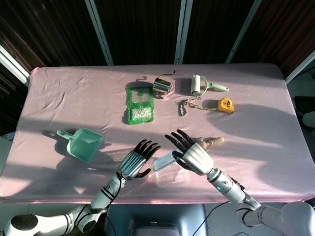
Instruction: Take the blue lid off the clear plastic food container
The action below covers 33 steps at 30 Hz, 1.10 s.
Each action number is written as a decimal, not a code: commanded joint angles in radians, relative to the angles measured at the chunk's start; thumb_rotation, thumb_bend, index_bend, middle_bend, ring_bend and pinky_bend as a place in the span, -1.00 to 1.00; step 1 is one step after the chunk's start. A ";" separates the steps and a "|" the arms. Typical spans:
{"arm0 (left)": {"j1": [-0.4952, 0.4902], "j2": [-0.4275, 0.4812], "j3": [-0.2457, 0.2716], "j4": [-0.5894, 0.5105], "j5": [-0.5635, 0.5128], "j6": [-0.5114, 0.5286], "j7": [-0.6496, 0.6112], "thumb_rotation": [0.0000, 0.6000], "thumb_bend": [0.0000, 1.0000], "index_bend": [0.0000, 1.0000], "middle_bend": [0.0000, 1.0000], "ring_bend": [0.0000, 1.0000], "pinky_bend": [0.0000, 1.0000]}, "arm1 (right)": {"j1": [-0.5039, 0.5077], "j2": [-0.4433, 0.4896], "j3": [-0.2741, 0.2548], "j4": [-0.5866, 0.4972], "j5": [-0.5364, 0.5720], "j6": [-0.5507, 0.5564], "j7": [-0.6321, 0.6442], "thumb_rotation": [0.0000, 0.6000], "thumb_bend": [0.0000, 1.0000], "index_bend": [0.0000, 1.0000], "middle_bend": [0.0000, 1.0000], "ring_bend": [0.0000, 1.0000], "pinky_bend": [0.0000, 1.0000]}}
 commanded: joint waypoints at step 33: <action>0.234 0.348 0.096 -0.193 0.052 0.272 -0.147 1.00 -0.41 -1.00 -1.00 -1.00 -1.00 | -0.051 0.211 -0.035 -0.168 0.172 -0.270 -0.127 1.00 -0.69 -1.00 -1.00 -1.00 -1.00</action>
